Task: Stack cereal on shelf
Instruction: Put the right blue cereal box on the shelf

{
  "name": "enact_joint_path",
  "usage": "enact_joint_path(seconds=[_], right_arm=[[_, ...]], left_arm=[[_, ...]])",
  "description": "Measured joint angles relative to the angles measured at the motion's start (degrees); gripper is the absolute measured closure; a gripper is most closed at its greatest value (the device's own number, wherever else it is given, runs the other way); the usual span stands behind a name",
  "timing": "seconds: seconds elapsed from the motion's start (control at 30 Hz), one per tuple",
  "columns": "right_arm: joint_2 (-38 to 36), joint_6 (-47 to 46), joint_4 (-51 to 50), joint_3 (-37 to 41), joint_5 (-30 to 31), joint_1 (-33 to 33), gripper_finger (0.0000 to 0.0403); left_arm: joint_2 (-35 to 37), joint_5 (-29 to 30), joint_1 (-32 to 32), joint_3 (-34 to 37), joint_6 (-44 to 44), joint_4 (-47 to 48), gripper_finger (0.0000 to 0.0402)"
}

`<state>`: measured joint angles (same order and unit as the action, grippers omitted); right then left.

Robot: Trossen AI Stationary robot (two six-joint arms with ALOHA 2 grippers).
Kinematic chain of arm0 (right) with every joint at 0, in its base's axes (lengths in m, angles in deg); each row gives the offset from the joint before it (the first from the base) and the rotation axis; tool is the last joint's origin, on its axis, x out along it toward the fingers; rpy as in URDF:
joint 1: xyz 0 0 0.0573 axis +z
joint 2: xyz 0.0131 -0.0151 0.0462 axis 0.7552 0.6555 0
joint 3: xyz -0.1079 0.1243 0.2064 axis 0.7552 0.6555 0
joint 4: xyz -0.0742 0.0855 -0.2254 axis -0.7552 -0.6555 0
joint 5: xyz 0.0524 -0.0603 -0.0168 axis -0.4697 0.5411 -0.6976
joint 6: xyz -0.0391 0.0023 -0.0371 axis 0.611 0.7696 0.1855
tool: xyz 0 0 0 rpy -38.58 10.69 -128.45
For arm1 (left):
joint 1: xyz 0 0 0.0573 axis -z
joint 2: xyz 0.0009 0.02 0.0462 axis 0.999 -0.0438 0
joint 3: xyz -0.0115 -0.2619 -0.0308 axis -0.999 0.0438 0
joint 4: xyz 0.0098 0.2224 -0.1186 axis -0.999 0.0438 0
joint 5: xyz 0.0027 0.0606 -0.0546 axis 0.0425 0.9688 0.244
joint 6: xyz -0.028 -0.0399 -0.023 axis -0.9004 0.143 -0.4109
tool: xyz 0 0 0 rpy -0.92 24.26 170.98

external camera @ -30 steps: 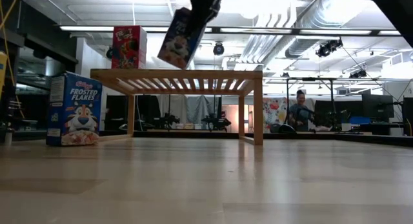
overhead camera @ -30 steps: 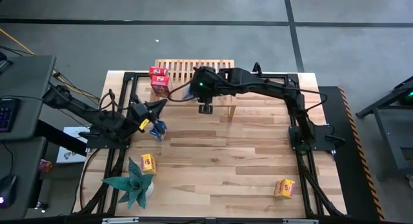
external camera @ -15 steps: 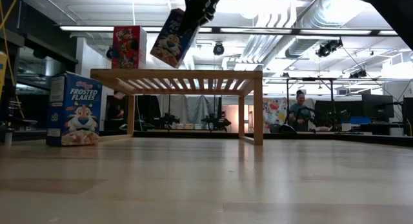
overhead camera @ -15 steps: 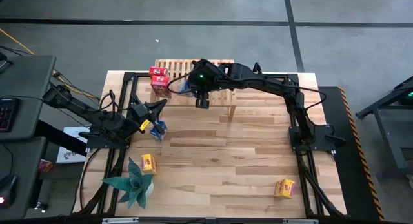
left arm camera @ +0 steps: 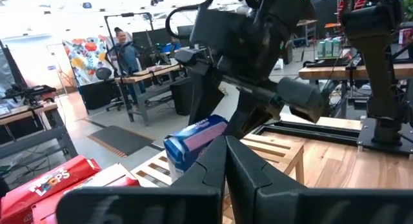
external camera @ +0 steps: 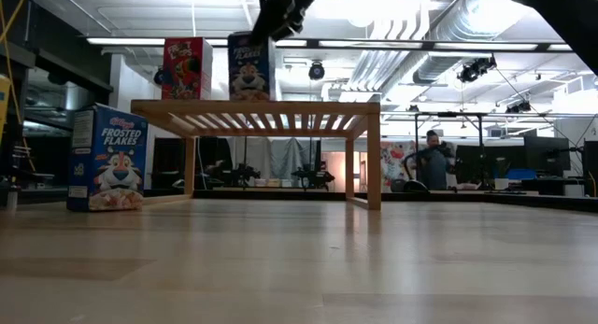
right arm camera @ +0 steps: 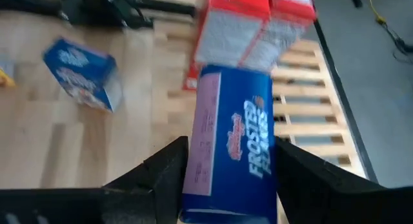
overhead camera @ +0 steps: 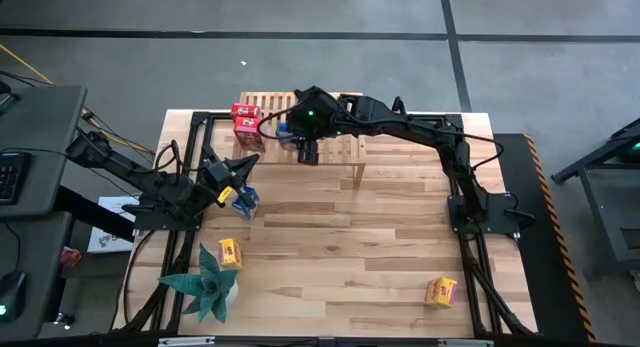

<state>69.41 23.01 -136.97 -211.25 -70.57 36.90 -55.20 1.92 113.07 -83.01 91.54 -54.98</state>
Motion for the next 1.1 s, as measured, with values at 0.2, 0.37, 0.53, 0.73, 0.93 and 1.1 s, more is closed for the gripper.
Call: enact_joint_path(seconds=[0.2,0.37,0.53,0.73,0.93,1.1], right_arm=[[-0.02,0.14,4.18,0.0,-1.33,0.0,0.0201],[-0.02,1.7,4.68,0.0,-1.28,-0.16,0.0201],[-0.16,1.7,7.55,0.0,-1.49,-0.92,0.0201],[-2.0,2.72,8.74,0.0,-3.72,-2.58,0.0201],[-7.08,1.81,4.3,0.0,-5.83,-4.32,0.0201],[-10.38,-1.25,-11.59,-0.11,-10.78,-5.96,0.0201]], left_arm=[[0.0,0.0,0.0,0.0,-0.01,0.08,0.0402],[0.0,0.0,0.0,0.0,-0.02,0.34,0.0401],[0.0,0.0,0.0,0.0,-0.03,0.54,0.0401],[-0.03,-0.01,0.02,0.02,-0.95,1.95,0.0402],[-0.04,-0.09,0.02,0.02,-1.06,2.31,0.0401],[-0.03,-0.17,0.02,0.02,-2.47,3.45,0.0401]])
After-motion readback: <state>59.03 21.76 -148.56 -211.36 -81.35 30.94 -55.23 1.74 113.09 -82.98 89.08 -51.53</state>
